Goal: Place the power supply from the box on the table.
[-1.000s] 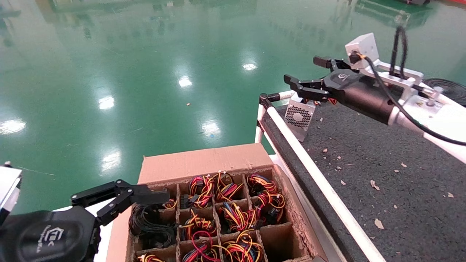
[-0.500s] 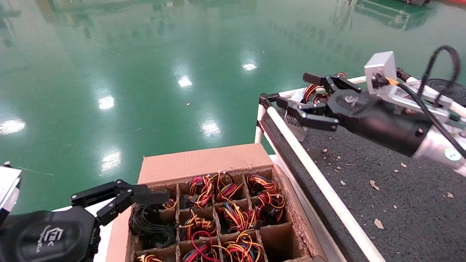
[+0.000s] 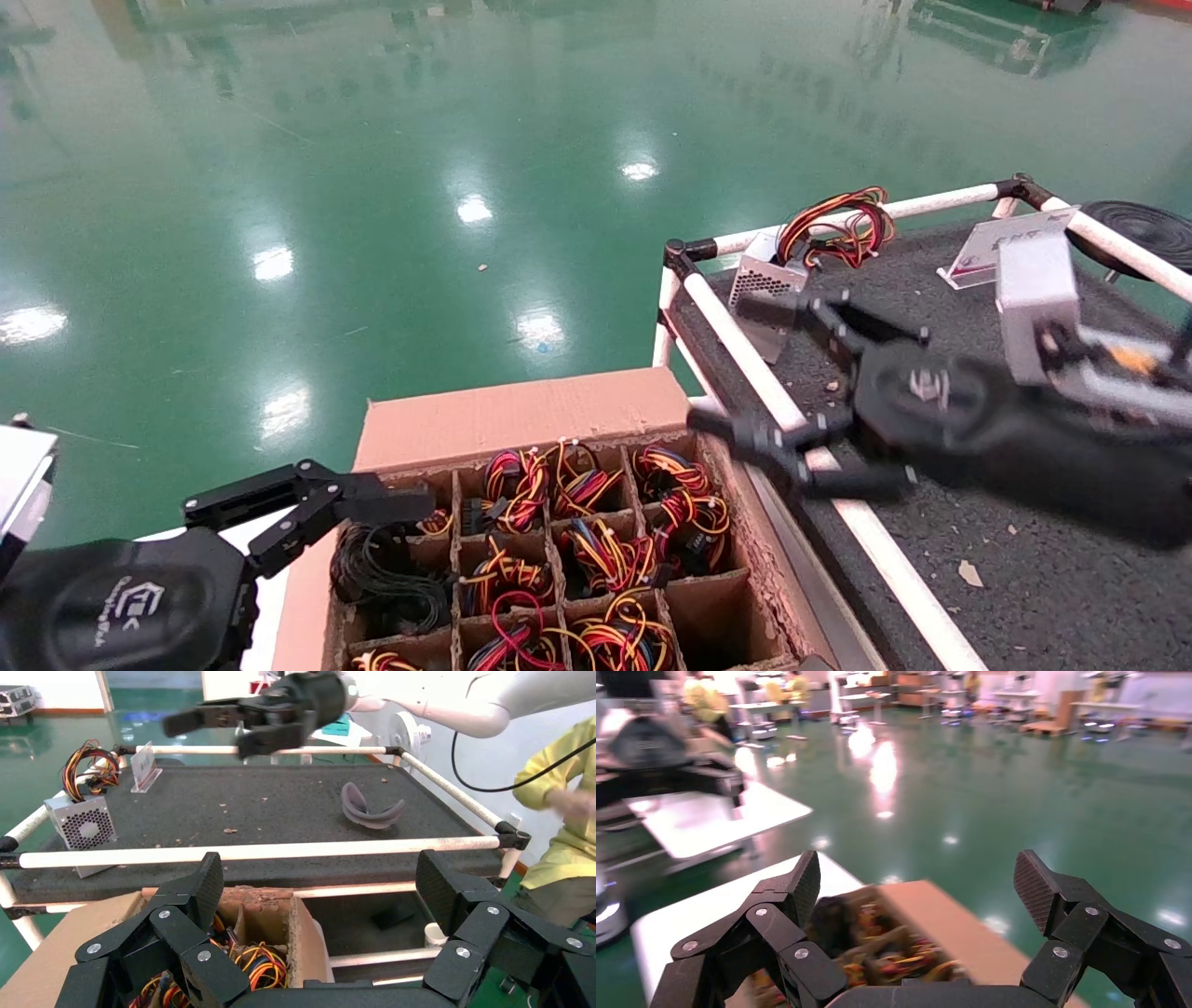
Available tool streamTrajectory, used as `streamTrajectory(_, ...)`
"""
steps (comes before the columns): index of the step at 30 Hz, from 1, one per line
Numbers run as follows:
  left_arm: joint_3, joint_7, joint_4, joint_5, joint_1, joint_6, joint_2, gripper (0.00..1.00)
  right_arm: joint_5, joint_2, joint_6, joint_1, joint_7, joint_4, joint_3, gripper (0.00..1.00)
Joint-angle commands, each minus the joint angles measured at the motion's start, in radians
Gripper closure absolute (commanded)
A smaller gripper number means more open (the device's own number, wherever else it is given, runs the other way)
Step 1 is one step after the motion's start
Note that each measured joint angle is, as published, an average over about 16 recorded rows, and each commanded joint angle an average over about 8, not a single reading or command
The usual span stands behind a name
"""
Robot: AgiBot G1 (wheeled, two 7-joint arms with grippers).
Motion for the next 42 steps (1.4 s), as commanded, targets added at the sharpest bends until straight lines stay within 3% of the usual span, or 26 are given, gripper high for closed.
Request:
streamTrajectory(1, 0.000, 0.000, 0.000, 0.000, 0.000, 0.000, 0.000, 0.00, 0.011, 0.020, -0.023, -0.028, 0.021, 0.044, 0.010, 0.00)
streamTrajectory(14, 0.000, 0.000, 0.000, 0.000, 0.000, 0.000, 0.000, 0.00, 0.064, 0.119, -0.144, -0.172, 0.123, 0.274, 0.059, 0.00)
streamTrajectory(42, 0.000, 0.000, 0.000, 0.000, 0.000, 0.000, 0.000, 0.00, 0.060, 0.110, -0.131, -0.159, 0.116, 0.250, 0.055, 0.00)
